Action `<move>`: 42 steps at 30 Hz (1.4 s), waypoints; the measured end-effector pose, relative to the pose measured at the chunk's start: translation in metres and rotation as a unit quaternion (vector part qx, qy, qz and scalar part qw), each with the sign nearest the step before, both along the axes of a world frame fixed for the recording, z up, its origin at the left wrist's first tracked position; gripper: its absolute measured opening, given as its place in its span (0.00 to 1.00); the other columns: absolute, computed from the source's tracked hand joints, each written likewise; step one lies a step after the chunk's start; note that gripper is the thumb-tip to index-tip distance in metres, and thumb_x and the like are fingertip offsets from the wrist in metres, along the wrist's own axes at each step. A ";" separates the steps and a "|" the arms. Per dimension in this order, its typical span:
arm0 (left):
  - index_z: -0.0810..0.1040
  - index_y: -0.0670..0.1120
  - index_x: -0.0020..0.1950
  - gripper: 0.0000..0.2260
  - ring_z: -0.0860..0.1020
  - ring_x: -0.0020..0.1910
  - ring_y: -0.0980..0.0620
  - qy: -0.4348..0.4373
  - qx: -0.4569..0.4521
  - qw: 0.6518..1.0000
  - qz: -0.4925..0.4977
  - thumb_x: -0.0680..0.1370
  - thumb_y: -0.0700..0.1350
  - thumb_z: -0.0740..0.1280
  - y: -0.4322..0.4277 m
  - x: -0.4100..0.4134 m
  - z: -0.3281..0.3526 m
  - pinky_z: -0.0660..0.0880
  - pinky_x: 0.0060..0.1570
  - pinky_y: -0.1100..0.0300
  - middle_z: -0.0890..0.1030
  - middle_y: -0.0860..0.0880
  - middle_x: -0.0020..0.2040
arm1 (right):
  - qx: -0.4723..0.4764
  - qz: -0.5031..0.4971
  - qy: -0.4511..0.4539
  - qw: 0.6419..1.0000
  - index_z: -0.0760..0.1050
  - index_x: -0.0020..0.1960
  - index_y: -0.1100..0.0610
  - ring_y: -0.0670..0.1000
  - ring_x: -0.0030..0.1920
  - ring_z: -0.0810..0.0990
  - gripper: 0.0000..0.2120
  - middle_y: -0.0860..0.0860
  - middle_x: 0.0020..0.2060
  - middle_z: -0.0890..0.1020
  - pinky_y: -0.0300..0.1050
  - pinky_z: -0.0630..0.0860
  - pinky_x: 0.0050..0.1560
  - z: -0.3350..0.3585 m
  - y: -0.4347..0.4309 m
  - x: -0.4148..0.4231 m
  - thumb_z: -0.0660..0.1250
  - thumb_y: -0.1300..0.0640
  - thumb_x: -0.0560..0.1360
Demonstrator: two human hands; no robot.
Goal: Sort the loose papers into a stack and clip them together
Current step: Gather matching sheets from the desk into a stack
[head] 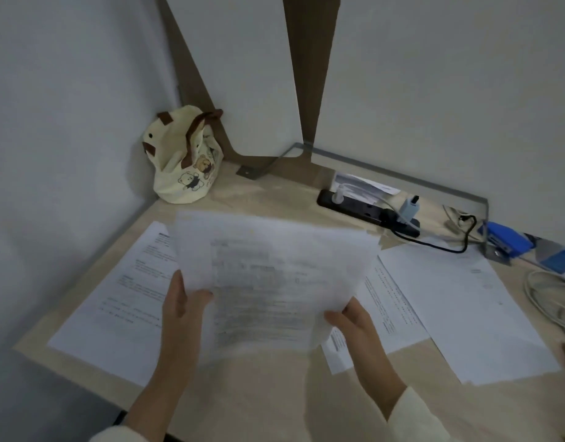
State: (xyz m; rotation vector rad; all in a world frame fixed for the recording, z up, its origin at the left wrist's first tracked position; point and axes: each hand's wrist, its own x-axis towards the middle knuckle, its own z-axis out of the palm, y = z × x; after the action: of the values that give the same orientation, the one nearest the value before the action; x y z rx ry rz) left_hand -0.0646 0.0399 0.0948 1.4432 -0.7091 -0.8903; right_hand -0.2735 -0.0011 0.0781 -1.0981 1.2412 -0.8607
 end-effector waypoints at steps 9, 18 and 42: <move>0.72 0.49 0.63 0.17 0.77 0.52 0.64 0.027 0.051 0.998 -0.015 0.77 0.33 0.60 -0.003 0.001 -0.037 0.73 0.44 0.73 0.78 0.53 0.55 | 0.025 -0.112 0.043 0.993 0.76 0.46 0.55 0.43 0.45 0.78 0.13 0.48 0.43 0.81 0.34 0.73 0.43 -0.016 0.008 0.019 0.57 0.69 0.75; 0.71 0.52 0.55 0.08 0.78 0.50 0.56 -0.010 0.101 0.990 -0.095 0.78 0.44 0.64 -0.021 0.049 -0.054 0.75 0.39 0.71 0.78 0.53 0.52 | 0.078 -0.098 0.089 0.988 0.73 0.55 0.49 0.51 0.54 0.76 0.10 0.49 0.52 0.78 0.49 0.73 0.53 -0.032 0.001 0.062 0.57 0.59 0.78; 0.66 0.42 0.71 0.23 0.68 0.68 0.43 -0.251 0.280 0.918 -0.125 0.76 0.37 0.64 -0.028 0.262 -0.151 0.65 0.68 0.46 0.69 0.43 0.70 | 0.256 0.054 0.135 0.956 0.77 0.49 0.60 0.56 0.41 0.81 0.12 0.59 0.47 0.83 0.44 0.79 0.43 -0.110 -0.004 0.246 0.54 0.63 0.80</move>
State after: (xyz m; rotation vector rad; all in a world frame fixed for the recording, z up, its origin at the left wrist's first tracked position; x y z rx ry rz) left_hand 0.1973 0.0115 -0.0561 2.1743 -1.0964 -0.9732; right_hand -0.0278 -0.0055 -0.0323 -0.8640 1.5067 -0.2777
